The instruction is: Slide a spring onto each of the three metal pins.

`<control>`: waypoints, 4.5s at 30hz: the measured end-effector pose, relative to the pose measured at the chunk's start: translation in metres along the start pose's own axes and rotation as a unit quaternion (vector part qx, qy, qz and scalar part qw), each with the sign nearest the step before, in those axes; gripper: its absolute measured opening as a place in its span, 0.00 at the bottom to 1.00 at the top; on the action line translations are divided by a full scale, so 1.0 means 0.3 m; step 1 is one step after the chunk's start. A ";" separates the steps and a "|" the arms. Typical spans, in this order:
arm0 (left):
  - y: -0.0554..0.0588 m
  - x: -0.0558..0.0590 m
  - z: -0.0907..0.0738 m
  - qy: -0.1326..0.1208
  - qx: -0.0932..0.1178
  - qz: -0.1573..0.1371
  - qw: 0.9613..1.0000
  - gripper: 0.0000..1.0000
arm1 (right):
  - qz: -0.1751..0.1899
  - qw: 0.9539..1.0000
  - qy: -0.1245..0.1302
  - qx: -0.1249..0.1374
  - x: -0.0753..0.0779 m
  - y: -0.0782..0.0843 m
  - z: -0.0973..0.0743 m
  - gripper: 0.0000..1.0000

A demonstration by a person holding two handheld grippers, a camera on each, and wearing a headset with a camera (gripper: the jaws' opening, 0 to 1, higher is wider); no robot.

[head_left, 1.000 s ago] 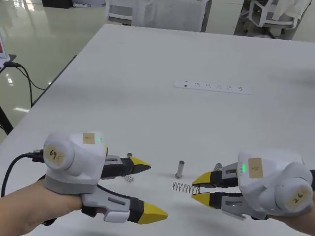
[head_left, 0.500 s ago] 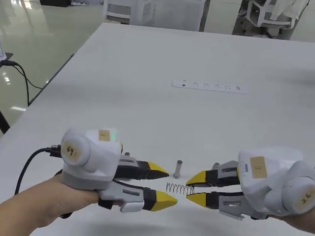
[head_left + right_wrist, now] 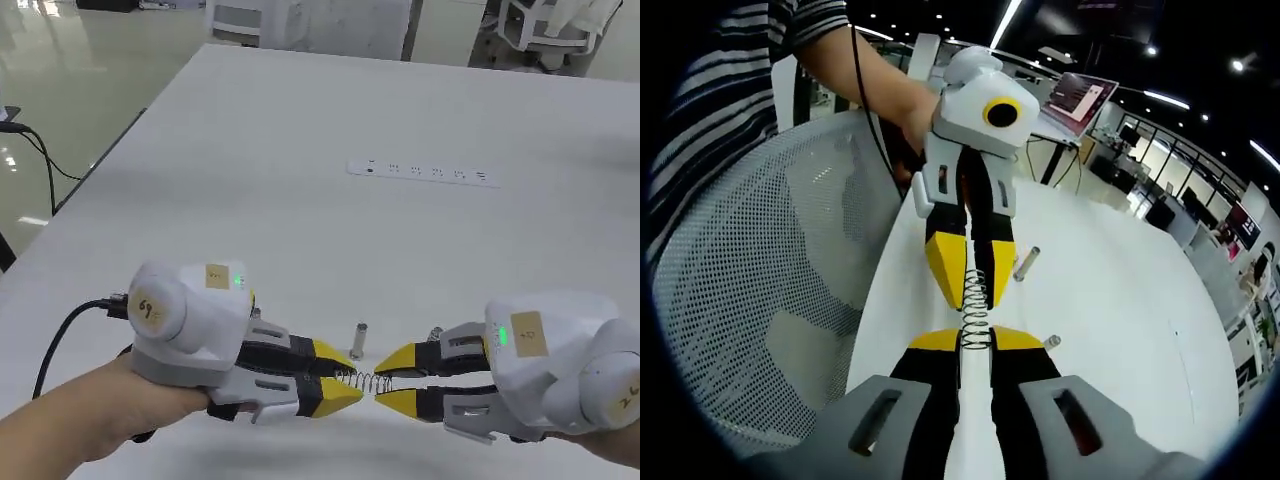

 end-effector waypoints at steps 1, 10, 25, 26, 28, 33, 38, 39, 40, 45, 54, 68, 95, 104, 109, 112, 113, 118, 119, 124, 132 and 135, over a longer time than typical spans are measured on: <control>-0.001 0.000 0.000 0.000 -0.001 0.007 1.000 0.05 | 0.002 1.000 0.000 0.001 0.001 0.001 -0.001 0.07; -0.006 0.007 -0.006 0.016 0.003 0.016 1.000 0.04 | 0.040 0.999 0.001 0.011 -0.006 0.002 -0.002 0.08; -0.002 0.004 0.003 0.033 -0.009 0.014 0.999 0.03 | 0.092 0.996 0.004 0.019 -0.007 0.043 -0.006 0.11; -0.003 0.004 0.004 0.033 -0.010 0.012 0.999 0.03 | 0.093 0.996 0.004 0.019 -0.006 0.044 -0.005 0.10; -0.004 0.002 0.002 0.032 -0.010 0.010 0.999 0.03 | 0.097 0.995 0.002 0.021 -0.007 0.045 -0.003 0.08; 0.000 -0.002 0.000 0.034 -0.015 0.005 0.999 0.03 | 0.089 0.996 0.004 0.022 -0.007 0.040 -0.004 0.07; 0.014 0.001 0.008 0.036 -0.021 0.007 0.999 0.03 | 0.055 0.998 -0.001 0.009 -0.005 0.019 -0.018 0.07; 0.022 0.001 0.013 0.034 -0.027 0.011 0.999 0.03 | 0.050 0.999 -0.003 0.007 -0.005 0.016 -0.021 0.07; 0.028 0.002 0.015 0.035 -0.034 0.015 0.999 0.03 | 0.051 0.999 -0.006 0.008 -0.004 0.011 -0.024 0.07; 0.059 0.004 0.026 0.029 -0.073 0.046 0.996 0.02 | 0.070 0.996 -0.005 0.055 0.006 -0.056 -0.035 0.00; 0.039 0.003 0.021 0.020 -0.044 0.039 0.998 0.02 | 0.089 0.994 0.013 0.056 0.025 -0.055 -0.041 0.00; 0.025 0.005 0.010 0.021 -0.029 0.043 0.998 0.02 | 0.135 0.988 -0.001 0.073 0.024 -0.049 -0.035 0.16; 0.030 0.017 0.036 0.023 -0.050 0.056 0.997 0.03 | 0.053 0.996 0.008 0.068 -0.017 -0.109 0.025 0.07; 0.025 0.012 0.038 0.013 -0.046 0.027 0.998 0.05 | 0.036 0.998 0.011 0.056 -0.016 -0.113 0.013 0.07; 0.033 0.009 0.033 0.006 -0.055 0.031 0.998 0.11 | 0.029 0.998 0.018 0.049 -0.009 -0.111 0.009 0.07; 0.036 0.007 0.027 -0.004 -0.055 0.026 0.998 0.18 | 0.033 0.998 0.024 0.050 -0.001 -0.110 0.003 0.07; 0.037 0.006 0.024 -0.006 -0.056 0.025 0.998 0.20 | 0.033 0.998 0.024 0.049 0.000 -0.109 0.002 0.07; 0.042 -0.002 -0.003 -0.017 -0.053 0.014 0.998 0.21 | 0.032 0.998 0.028 0.044 0.005 -0.104 -0.002 0.07; 0.043 -0.004 -0.007 -0.018 -0.053 0.011 0.998 0.22 | 0.033 0.998 0.029 0.044 0.006 -0.103 -0.003 0.07; 0.053 -0.009 -0.038 -0.027 -0.049 0.001 0.998 0.23 | 0.035 0.998 0.035 0.042 0.010 -0.097 -0.005 0.07; 0.061 -0.029 -0.099 -0.061 -0.037 -0.026 0.997 0.33 | 0.043 0.997 0.049 0.039 0.022 -0.085 -0.011 0.07; 0.069 -0.037 -0.129 -0.074 -0.035 -0.031 0.996 0.37 | 0.046 0.997 0.053 0.037 0.026 -0.078 -0.010 0.07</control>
Point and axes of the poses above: the centre of the closed fingertips' face, and the gripper's own axes: z roughly forward along the fingers, x roughly to its right, y roughly out of its underside, the point moved 8 cm from there along -z, roughly backward along the fingers, and after that the axes turned 1 degree about x, right-handed, at the moved point
